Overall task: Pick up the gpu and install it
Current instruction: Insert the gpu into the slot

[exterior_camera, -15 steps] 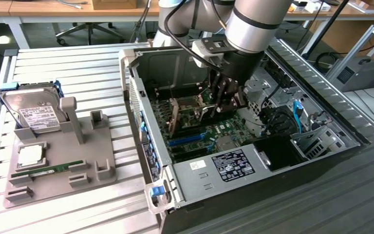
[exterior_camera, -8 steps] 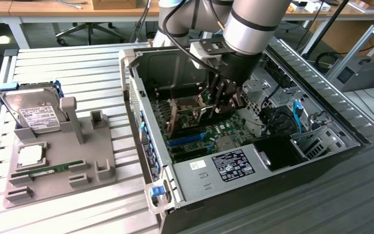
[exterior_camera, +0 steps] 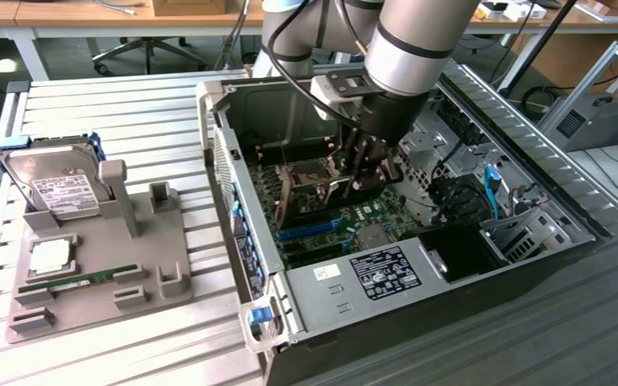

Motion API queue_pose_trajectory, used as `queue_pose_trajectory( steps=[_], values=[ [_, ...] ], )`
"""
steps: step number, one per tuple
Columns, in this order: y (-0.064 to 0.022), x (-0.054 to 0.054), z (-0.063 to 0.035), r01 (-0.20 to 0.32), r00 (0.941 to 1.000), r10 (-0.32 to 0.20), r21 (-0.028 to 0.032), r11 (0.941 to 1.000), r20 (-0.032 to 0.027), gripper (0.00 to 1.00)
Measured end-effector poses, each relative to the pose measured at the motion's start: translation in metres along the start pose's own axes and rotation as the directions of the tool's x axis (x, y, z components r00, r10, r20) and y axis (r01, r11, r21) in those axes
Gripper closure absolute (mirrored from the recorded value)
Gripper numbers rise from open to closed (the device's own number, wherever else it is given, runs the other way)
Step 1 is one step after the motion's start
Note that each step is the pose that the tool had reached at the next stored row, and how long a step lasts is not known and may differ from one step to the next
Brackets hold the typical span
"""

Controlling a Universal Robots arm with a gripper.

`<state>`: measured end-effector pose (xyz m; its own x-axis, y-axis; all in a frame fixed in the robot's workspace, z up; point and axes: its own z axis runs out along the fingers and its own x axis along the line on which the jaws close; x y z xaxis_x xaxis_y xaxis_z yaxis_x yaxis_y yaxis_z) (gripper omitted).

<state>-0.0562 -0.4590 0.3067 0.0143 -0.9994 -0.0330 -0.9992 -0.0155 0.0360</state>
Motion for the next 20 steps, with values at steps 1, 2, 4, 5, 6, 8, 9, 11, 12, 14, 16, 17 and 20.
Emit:
queue_pose_trajectory(
  steps=[1, 2, 4, 5, 6, 8, 9, 11, 12, 14, 16, 17, 20],
  values=[
    [0.0002, 0.0, 0.0007, 0.002, 1.0, -0.002, 0.0004, 1.0, 0.0004, 0.73],
    [0.0004, 0.0001, 0.0014, 0.005, 1.0, -0.005, 0.0005, 1.0, 0.0006, 0.73],
    [0.0011, 0.0001, 0.0026, 0.009, 1.0, -0.009, 0.0009, 1.0, 0.002, 0.73],
    [0.0015, 0.0001, 0.0033, 0.011, 0.9999, -0.011, 0.0011, 0.9999, 0.003, 0.73],
    [0.0016, 0.0001, 0.0037, 0.013, 0.9999, -0.013, 0.0012, 0.9999, 0.0034, 0.73],
    [0.0016, 0.0001, 0.0038, 0.015, 0.9999, -0.015, 0.0011, 0.9999, 0.0032, 0.73],
    [0.0017, 0.0001, 0.0038, 0.015, 0.9999, -0.015, 0.001, 0.9999, 0.0032, 0.73],
    [0.003, 0.0001, 0.0046, 0.015, 0.9999, -0.015, 0.0013, 0.9999, 0.0037, 0.73],
    [0.0046, 0.0001, 0.0051, 0.016, 0.9999, -0.016, 0.0012, 0.9999, 0.0034, 0.73],
    [0.0066, 0.0001, 0.0061, 0.016, 0.9999, -0.016, 0.0013, 0.9999, 0.0036, 0.73],
    [0.008, 0.0001, 0.0067, 0.017, 0.9998, -0.017, 0.0014, 0.9999, 0.0036, 0.73],
    [0.0087, 0.0001, 0.007, 0.017, 0.9998, -0.017, 0.0015, 0.9999, 0.0036, 0.73],
    [0.0098, 0.0001, 0.0072, 0.018, 0.9998, -0.018, 0.0014, 0.9998, 0.0036, 0.73]
  ],
)
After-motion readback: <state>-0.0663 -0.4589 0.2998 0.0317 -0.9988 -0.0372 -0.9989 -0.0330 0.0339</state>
